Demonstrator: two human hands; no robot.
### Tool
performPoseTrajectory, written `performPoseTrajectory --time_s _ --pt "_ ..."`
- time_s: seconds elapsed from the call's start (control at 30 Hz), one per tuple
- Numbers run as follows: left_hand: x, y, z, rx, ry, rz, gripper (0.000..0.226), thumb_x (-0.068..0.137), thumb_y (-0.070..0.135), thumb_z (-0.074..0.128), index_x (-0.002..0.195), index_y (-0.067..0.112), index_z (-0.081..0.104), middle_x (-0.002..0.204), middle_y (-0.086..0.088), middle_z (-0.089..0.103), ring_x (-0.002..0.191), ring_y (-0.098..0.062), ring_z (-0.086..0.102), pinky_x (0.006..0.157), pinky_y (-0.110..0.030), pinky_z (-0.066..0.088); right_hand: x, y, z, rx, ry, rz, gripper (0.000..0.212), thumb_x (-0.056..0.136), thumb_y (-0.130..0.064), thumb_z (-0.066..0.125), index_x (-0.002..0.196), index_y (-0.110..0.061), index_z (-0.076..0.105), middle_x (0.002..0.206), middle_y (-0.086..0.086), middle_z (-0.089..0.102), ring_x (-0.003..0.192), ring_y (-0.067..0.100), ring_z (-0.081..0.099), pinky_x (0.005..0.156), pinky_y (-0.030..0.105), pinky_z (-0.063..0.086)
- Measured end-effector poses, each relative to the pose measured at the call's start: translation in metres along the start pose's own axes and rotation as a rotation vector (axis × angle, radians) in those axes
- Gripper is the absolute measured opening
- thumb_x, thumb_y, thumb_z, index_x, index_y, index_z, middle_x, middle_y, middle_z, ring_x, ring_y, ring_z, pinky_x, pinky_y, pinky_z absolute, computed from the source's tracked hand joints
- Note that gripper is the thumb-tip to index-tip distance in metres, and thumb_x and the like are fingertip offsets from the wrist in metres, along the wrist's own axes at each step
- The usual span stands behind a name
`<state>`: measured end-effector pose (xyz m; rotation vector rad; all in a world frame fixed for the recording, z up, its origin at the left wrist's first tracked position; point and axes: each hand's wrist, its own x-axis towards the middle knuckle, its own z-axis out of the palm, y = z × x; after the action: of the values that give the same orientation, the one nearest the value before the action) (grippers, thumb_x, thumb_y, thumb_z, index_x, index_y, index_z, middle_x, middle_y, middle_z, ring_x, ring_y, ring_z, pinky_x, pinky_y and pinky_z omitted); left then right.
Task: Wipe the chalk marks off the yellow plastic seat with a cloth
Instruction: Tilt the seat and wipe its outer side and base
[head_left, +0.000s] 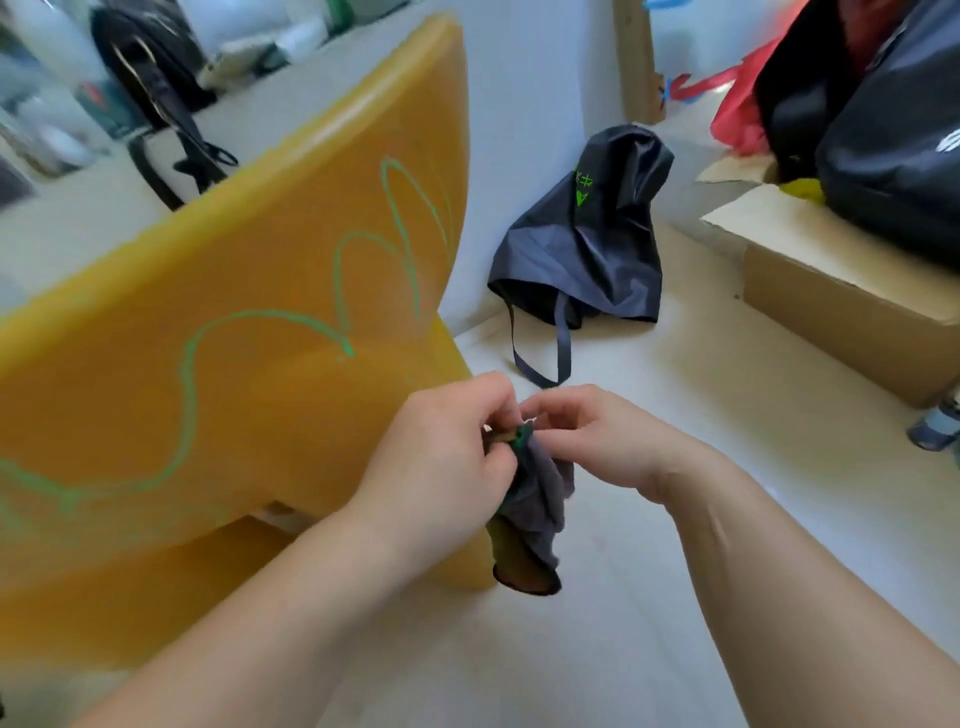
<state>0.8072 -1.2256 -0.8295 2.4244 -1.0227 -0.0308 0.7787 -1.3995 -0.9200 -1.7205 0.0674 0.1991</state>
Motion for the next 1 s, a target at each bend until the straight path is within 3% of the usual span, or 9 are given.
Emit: performPoseTrajectory --time_s 0.07,0.13,0.3,0.47,0.6,0.73,0.77,0.87,1.0 --pt "0.007 0.008 -0.01 0.079 0.02 0.024 0.021 0.073 -0.001 0.062 0.069 0.016 0.05 0.056 0.003 0.046 0.057 -0.014 0.039 0.05 -0.031 0.032 0.002 -0.009 -0.004 -0.03 -0.122 0.011 0.02 0.081 -0.04 0.064 0.092 -0.028 0.075 0.08 -0.005 0.072 0.073 0.009 0.062 0.076 0.038 0.053" --pt "0.013 0.016 -0.025 0.137 0.015 0.032 0.019 0.072 0.0 0.061 0.069 0.016 0.051 0.057 0.003 0.049 0.058 -0.014 0.043 0.051 -0.035 0.038 -0.001 -0.018 -0.008 0.01 -0.205 -0.005 0.014 0.092 -0.03 0.063 0.087 -0.028 0.076 0.083 -0.002 0.071 0.077 0.009 0.06 0.077 0.031 0.05" --pt "0.028 0.027 -0.038 0.299 -0.052 0.074 0.008 0.071 0.009 0.054 0.072 0.017 0.055 0.063 0.003 0.054 0.063 -0.021 0.049 0.054 -0.041 0.044 -0.002 -0.013 -0.028 0.117 -0.181 -0.091 0.011 0.094 -0.018 0.068 0.094 -0.019 0.079 0.077 -0.004 0.069 0.07 0.007 0.058 0.063 0.022 0.045" --pt "0.04 0.045 -0.034 0.416 -0.096 0.086 0.011 0.073 0.003 0.056 0.074 0.014 0.055 0.07 -0.003 0.057 0.069 -0.026 0.052 0.057 -0.043 0.046 0.018 -0.025 -0.052 -0.232 -0.244 -0.105 0.016 0.087 -0.053 0.07 0.095 -0.04 0.076 0.068 -0.027 0.064 0.074 0.001 0.058 0.073 0.024 0.043" --pt "0.06 0.063 -0.042 0.49 -0.161 0.171 0.012 0.07 0.006 0.047 0.074 0.011 0.056 0.073 -0.005 0.06 0.071 -0.03 0.054 0.059 -0.044 0.048 0.023 -0.037 -0.066 -0.267 -0.245 -0.146 0.013 0.086 -0.051 0.07 0.081 -0.04 0.073 0.066 -0.024 0.064 0.067 0.001 0.055 0.07 0.025 0.044" --pt "0.068 0.066 -0.04 0.524 -0.116 0.226 0.016 0.071 0.0 0.048 0.076 0.008 0.06 0.078 -0.006 0.064 0.074 -0.028 0.059 0.062 -0.04 0.051 0.025 -0.034 -0.076 -0.22 -0.266 -0.19 0.029 0.087 -0.056 0.069 0.115 -0.054 0.062 0.101 -0.022 0.067 0.086 -0.001 0.061 0.083 0.029 0.05" --pt "0.068 0.066 -0.038 0.523 -0.103 0.228 0.016 0.072 -0.002 0.049 0.076 0.009 0.061 0.08 -0.005 0.065 0.074 -0.026 0.06 0.062 -0.038 0.051 0.026 -0.033 -0.079 -0.236 -0.262 -0.213 0.026 0.089 -0.054 0.068 0.114 -0.057 0.061 0.107 -0.026 0.065 0.091 -0.003 0.061 0.086 0.029 0.05" --pt "0.066 0.058 -0.03 0.48 -0.065 0.203 0.02 0.07 -0.008 0.055 0.078 0.008 0.064 0.083 -0.004 0.067 0.076 -0.022 0.061 0.068 -0.029 0.049 0.025 -0.032 -0.088 -0.24 -0.172 -0.284 0.005 0.091 -0.038 0.071 0.093 -0.042 0.07 0.086 -0.034 0.065 0.087 -0.005 0.063 0.081 0.028 0.05" --pt "0.063 0.044 -0.019 0.456 -0.042 0.115 0.025 0.07 -0.013 0.062 0.079 0.01 0.064 0.08 -0.001 0.066 0.074 -0.02 0.059 0.067 -0.032 0.048 0.026 -0.023 -0.099 -0.216 0.079 -0.266 0.009 0.086 -0.035 0.079 0.082 -0.034 0.071 0.082 -0.014 0.064 0.083 0.004 0.06 0.074 0.029 0.049"
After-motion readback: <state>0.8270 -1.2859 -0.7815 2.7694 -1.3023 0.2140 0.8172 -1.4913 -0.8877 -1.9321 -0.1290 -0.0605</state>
